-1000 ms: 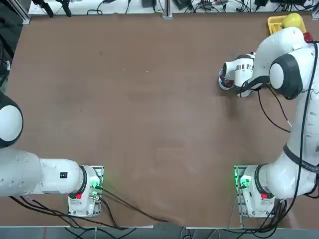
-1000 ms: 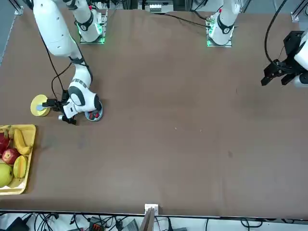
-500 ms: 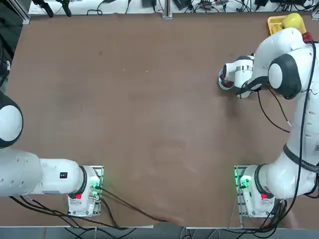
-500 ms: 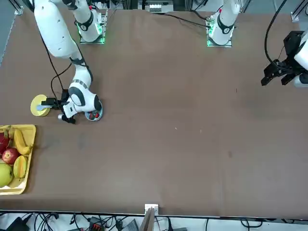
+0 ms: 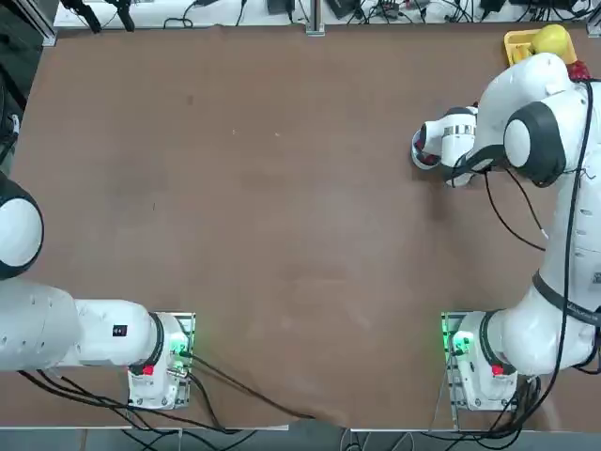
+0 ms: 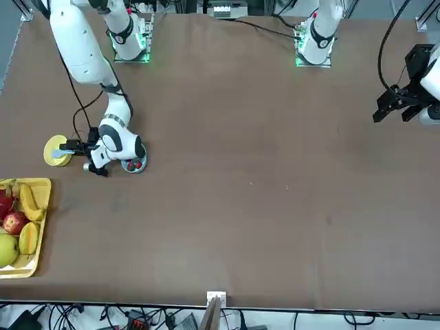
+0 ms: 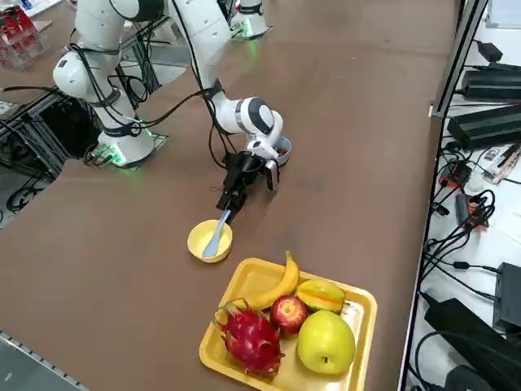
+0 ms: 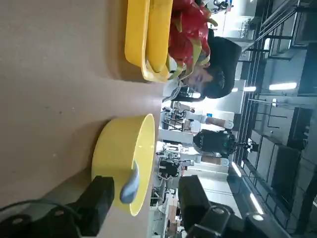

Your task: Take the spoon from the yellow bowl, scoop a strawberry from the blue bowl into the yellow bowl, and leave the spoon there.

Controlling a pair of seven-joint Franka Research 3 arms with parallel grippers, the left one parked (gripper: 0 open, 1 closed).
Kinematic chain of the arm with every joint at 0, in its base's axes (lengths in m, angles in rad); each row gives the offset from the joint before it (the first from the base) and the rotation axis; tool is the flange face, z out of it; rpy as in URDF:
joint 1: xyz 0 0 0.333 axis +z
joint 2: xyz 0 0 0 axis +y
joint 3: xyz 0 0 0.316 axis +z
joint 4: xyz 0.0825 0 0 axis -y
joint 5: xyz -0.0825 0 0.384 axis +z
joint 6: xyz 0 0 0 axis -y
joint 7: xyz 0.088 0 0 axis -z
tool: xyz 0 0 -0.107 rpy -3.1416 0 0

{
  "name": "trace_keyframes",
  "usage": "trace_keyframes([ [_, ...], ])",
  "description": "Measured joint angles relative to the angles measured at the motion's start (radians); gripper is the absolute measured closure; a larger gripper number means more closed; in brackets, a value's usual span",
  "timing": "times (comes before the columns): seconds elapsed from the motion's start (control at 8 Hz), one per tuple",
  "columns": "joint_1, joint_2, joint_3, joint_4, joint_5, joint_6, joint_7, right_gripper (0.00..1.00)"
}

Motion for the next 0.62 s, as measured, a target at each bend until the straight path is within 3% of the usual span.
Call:
trace_keyframes([
  [0.62,-0.006,0.001,0.000,0.012,0.000,0.000,0.000,0.32],
])
